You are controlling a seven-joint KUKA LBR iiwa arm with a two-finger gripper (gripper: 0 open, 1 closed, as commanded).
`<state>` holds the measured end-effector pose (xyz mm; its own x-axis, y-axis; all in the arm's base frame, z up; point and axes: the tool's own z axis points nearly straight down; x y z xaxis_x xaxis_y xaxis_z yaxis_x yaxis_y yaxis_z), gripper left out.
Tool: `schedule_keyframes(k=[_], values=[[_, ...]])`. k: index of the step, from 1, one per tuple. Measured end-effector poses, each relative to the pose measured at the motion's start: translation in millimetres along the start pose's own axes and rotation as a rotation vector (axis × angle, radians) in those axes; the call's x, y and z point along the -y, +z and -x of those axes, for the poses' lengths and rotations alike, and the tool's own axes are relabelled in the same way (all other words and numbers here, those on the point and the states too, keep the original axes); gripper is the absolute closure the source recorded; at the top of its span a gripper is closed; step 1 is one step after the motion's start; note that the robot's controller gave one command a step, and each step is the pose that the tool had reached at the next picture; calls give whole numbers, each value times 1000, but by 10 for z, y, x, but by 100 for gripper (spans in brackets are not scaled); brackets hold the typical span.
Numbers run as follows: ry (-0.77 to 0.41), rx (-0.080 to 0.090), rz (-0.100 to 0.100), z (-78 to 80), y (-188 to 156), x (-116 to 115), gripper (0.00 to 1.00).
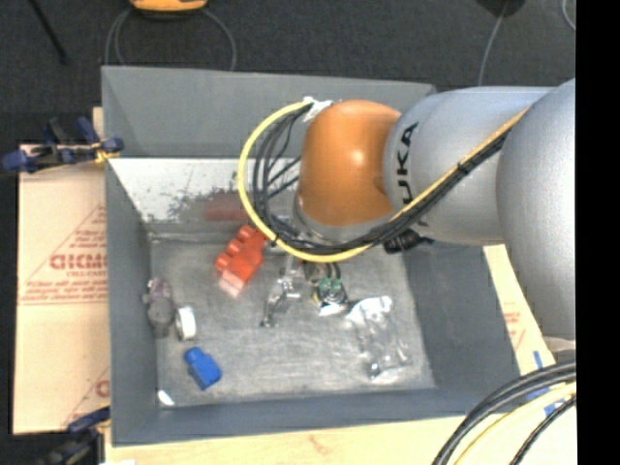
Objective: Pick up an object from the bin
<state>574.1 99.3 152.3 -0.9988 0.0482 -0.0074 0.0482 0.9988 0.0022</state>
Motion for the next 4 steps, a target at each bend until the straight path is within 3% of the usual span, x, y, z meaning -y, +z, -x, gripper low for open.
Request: schedule_keyframes(k=[1,2,3,4], values=[[39,-7,-5,113,359,711,0],[134,0,-1,476,297,676,0],[-202,-1,1,573,670,-243,0],[-480,-1,0,769,769,-850,0]])
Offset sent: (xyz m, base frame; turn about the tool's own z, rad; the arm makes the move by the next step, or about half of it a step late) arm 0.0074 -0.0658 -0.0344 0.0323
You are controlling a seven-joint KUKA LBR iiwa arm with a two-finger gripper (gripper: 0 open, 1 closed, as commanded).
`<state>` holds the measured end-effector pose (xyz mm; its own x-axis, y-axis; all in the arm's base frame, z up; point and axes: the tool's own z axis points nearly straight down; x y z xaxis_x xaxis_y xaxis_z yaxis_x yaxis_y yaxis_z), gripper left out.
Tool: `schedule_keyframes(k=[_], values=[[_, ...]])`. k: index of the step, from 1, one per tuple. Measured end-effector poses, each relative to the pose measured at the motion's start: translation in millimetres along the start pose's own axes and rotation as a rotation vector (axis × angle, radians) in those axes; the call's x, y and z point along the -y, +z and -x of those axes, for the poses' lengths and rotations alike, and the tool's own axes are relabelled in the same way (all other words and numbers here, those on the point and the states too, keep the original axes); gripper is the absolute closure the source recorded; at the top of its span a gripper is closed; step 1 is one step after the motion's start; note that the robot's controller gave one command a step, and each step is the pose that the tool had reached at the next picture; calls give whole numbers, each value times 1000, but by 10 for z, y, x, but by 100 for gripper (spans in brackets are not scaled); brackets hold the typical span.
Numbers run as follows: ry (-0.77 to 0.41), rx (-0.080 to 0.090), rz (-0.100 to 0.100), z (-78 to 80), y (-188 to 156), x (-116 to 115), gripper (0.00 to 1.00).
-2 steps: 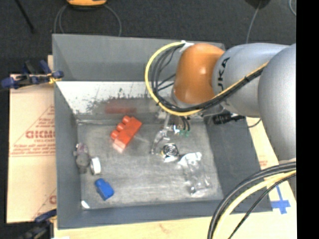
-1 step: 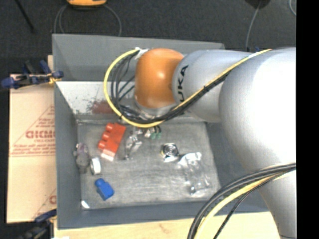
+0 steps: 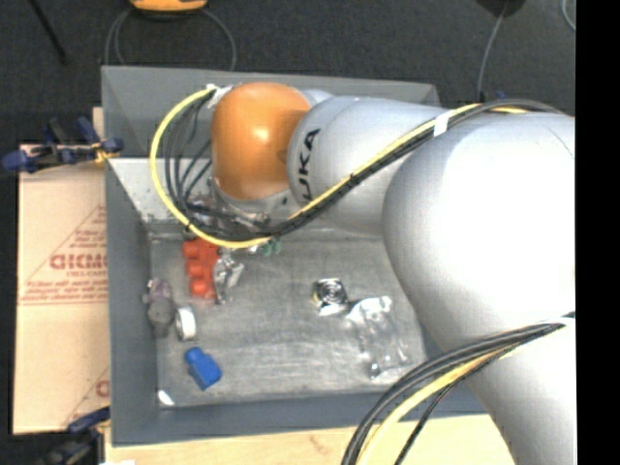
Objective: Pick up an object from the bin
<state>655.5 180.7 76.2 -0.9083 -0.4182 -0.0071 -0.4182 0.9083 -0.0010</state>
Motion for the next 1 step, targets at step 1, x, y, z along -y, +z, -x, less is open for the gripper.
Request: schedule_keyframes(k=[1], values=[[5,1,2,0,-1,4,100]])
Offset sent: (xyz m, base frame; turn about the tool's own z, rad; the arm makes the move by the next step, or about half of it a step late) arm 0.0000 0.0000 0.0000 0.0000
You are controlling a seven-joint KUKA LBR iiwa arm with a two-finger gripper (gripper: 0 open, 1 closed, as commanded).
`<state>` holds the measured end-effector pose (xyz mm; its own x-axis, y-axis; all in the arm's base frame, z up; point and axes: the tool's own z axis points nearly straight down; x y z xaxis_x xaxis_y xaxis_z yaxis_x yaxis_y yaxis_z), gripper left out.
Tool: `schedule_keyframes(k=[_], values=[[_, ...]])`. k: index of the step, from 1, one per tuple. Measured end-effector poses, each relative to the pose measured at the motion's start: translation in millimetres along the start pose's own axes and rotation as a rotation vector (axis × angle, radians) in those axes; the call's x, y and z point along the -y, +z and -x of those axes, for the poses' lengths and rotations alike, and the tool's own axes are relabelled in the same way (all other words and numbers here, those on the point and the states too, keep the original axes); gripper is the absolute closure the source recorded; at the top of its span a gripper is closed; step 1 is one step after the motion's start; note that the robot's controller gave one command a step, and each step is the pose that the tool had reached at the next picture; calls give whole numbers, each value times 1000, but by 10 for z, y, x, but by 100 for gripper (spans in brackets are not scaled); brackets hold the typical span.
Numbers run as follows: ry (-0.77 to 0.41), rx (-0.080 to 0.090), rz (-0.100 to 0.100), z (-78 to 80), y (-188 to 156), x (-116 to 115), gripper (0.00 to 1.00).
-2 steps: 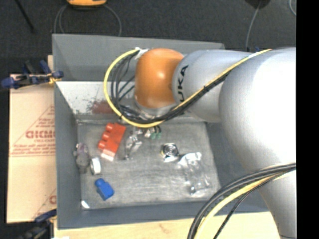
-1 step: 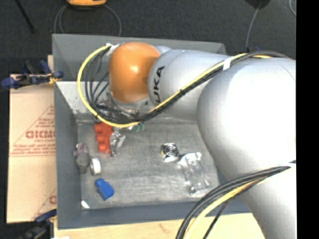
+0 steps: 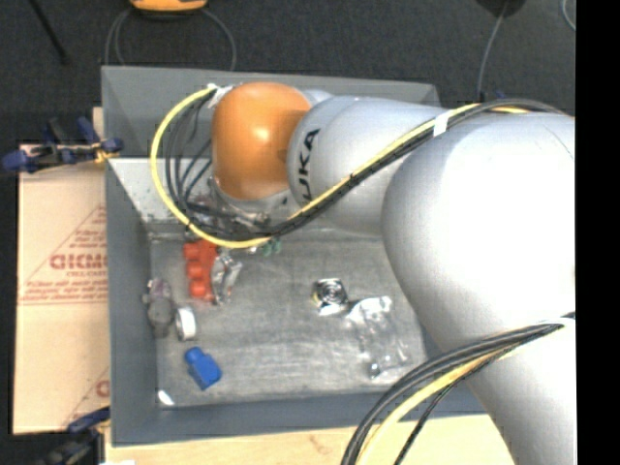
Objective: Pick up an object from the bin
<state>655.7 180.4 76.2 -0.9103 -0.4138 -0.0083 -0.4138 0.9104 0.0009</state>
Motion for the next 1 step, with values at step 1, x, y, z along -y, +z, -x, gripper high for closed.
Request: schedule_keyframes(k=[1], values=[[-198,5,-4,-20,-1205,-155,100]])
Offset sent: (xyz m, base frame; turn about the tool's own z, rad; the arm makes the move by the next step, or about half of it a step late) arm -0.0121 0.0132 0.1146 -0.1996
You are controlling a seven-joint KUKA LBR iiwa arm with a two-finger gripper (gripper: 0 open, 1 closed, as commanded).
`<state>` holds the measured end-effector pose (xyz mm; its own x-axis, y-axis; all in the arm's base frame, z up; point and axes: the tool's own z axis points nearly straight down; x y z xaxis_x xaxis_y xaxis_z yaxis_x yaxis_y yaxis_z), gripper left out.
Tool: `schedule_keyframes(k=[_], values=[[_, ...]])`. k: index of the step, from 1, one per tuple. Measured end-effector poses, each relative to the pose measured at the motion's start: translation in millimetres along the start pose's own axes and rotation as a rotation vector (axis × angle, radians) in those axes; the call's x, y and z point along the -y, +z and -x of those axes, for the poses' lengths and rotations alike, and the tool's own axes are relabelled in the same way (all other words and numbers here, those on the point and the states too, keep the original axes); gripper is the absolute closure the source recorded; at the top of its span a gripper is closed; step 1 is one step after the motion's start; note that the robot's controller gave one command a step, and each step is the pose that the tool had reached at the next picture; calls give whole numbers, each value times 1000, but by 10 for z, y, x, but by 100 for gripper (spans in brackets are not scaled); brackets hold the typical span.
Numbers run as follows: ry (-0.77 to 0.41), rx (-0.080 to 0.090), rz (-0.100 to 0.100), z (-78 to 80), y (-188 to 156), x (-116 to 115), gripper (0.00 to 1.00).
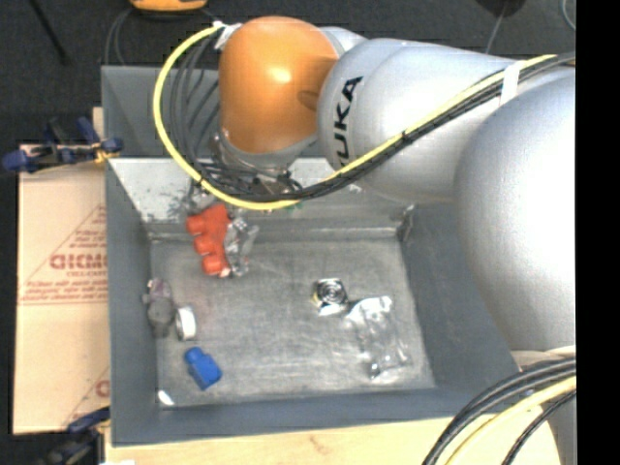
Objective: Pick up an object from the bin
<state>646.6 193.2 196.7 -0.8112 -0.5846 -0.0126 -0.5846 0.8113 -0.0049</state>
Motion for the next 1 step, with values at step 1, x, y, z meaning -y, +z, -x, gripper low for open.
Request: schedule_keyframes(k=[1], values=[[1,2,-1,119,-965,16,100]])
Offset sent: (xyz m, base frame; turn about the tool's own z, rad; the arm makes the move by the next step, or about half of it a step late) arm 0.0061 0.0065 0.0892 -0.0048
